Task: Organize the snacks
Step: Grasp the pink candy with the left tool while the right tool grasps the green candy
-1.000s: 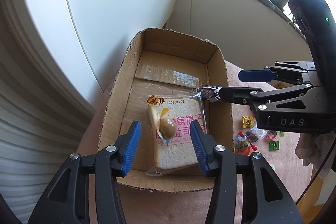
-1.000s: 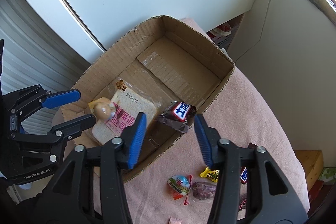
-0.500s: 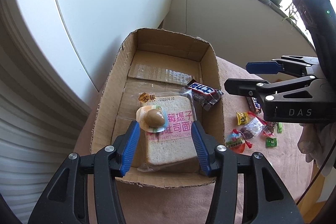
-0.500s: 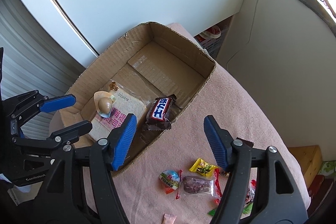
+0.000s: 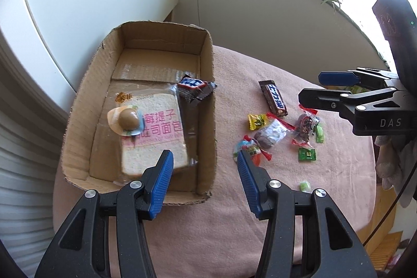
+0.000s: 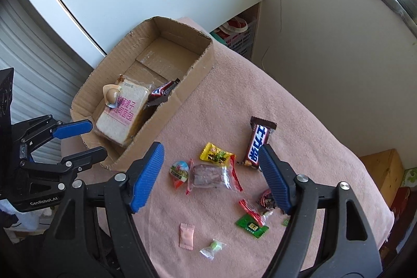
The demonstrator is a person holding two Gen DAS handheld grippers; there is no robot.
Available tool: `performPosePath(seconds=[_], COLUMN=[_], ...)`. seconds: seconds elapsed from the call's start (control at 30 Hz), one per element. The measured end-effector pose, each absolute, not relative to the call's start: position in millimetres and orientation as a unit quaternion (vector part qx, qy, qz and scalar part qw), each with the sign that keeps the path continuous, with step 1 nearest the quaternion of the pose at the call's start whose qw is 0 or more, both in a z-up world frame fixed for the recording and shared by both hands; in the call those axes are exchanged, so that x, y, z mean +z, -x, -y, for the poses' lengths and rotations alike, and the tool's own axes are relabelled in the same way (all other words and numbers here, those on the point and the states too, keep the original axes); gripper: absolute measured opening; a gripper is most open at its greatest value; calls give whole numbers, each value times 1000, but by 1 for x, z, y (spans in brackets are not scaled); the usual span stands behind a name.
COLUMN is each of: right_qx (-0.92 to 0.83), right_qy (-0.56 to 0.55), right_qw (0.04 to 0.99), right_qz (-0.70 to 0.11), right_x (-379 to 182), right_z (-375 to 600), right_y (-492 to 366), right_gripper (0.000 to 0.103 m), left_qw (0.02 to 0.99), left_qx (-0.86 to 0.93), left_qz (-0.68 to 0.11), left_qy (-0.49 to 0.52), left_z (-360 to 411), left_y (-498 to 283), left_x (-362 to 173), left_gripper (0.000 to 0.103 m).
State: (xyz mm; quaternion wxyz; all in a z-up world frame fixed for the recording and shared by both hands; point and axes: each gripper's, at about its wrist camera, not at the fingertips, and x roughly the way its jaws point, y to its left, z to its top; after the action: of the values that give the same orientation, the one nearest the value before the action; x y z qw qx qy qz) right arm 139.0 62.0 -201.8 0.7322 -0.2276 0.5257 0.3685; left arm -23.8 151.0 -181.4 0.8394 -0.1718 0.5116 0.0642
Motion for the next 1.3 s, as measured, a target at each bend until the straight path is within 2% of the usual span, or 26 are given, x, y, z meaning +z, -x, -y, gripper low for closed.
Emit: performPosePath(seconds=[0.27, 0.53, 0.67, 0.73, 0.8, 0.93, 1.13, 1.23, 1.3], right_qx=[307, 276, 283, 281, 275, 265, 258, 257, 255], right_qy=[188, 101, 72, 52, 31, -3, -11, -1, 2], right_qw=[749, 730, 707, 693, 680, 655, 643, 639, 638], right_qz=[-557, -617, -644, -662, -679, -707, -721, -725, -726], right_x=[-210, -237, -259, -273, -284, -306, -317, -322, -325], right_z=[25, 80, 78, 75, 74, 71, 63, 57, 53], right_y=[-141, -125, -110, -108, -107, -108, -105, -102, -100], right_gripper=[82, 82, 82, 70, 62, 47, 45, 37, 36], left_qw=[830, 799, 777, 766, 755, 742, 730, 731, 733], left_qx=[16, -26, -38, -41, -41, -37, -24, -26, -22], left_qz=[-529, -568, -591, -601, -609, -617, -625, -627, -630], left_qy=[177, 196, 213, 226, 240, 260, 274, 268, 257], left_z=[-104, -54, -42, -37, -36, -35, -33, -29, -25], left_y=[15, 11, 10, 11, 12, 12, 5, 1, -2], left_x=[-187, -219, -238, -248, -255, -262, -272, -272, -273], left_gripper=[50, 50, 35, 32, 29, 28, 28, 28, 28])
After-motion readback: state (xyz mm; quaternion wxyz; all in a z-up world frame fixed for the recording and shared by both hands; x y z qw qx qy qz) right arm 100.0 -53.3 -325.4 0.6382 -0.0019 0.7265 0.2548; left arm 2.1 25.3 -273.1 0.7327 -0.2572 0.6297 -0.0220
